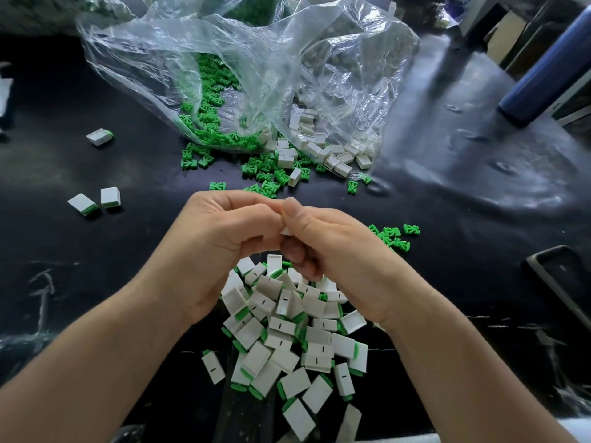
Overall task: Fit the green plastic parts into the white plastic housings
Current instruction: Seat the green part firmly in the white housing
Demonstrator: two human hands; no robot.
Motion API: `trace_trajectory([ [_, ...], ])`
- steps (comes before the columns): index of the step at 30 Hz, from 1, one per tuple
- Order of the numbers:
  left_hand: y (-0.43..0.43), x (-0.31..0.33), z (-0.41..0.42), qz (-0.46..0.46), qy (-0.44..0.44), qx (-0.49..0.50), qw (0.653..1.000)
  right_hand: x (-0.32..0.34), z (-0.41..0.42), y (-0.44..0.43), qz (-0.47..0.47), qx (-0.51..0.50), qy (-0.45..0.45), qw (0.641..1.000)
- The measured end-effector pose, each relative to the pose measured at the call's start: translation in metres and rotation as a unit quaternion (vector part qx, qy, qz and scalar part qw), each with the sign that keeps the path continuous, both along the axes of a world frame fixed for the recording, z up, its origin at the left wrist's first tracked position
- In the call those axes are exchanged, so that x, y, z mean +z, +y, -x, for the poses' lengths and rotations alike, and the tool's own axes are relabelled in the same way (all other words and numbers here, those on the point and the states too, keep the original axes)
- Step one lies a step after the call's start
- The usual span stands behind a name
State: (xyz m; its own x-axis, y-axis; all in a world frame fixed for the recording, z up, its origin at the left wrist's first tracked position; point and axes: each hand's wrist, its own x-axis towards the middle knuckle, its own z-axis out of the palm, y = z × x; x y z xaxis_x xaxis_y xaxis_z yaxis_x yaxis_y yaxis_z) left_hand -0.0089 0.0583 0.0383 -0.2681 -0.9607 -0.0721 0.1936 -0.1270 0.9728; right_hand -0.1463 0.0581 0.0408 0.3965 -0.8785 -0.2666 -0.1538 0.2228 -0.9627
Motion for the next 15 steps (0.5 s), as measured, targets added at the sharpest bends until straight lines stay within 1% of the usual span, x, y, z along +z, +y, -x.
trace_trajectory([
  [4, -0.001, 0.002, -0.002, 0.000, -0.001, -0.004, 1.000, 0.002, 0.005, -0.002, 0.002, -0.006, -0.008, 1.000],
  [8, -0.003, 0.001, -0.004, -0.024, -0.009, 0.013, 1.000, 0.006, 0.011, -0.002, 0.009, -0.012, -0.022, 1.000],
  [11, -0.006, 0.000, -0.006, -0.037, -0.028, 0.061, 0.997, 0.005, 0.015, -0.004, 0.049, -0.024, 0.038, 0.998],
  [13, -0.008, 0.000, -0.008, -0.042, -0.037, 0.090, 0.994, 0.005, 0.016, -0.004, 0.074, 0.009, 0.100, 0.992],
  [15, -0.009, 0.000, -0.009, -0.047, -0.041, 0.103, 0.993, 0.005, 0.015, -0.002, 0.079, 0.055, 0.140, 0.985],
])
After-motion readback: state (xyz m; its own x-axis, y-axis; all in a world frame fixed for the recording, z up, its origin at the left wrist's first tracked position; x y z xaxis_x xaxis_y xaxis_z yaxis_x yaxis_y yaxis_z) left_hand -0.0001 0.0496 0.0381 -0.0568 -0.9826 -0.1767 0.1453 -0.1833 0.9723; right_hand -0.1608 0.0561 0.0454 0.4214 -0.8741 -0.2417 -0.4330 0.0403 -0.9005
